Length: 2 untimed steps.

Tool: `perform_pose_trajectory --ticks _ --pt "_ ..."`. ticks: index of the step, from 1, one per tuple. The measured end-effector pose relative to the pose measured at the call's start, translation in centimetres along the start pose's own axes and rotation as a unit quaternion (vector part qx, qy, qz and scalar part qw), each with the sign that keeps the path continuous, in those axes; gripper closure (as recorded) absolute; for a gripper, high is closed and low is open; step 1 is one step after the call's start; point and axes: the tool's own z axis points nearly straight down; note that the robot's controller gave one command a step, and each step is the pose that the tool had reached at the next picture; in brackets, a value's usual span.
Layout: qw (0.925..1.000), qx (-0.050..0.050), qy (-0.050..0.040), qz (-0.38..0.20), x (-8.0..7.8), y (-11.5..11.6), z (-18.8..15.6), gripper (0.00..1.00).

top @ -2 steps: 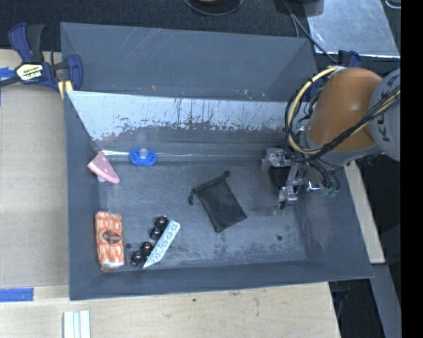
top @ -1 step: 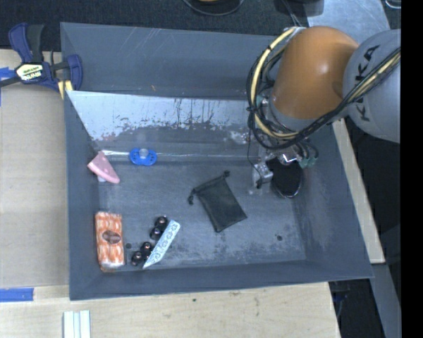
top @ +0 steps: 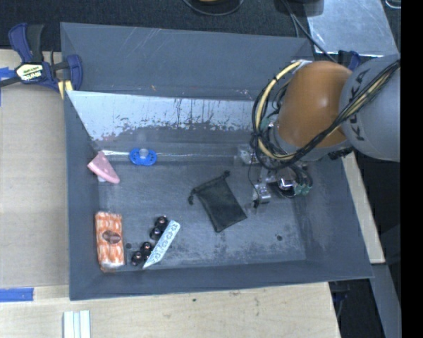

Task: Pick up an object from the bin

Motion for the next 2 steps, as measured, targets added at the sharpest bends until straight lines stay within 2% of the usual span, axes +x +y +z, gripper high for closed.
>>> perform_pose_trajectory --ticks 1,2 --pt "0.9998 0.000 0.0012 -0.018 1.3 -1.4 1.9 0.00" --pt "0.9933 0.000 -0.0028 -0.116 -1.4 5.3 4.7 0.00"
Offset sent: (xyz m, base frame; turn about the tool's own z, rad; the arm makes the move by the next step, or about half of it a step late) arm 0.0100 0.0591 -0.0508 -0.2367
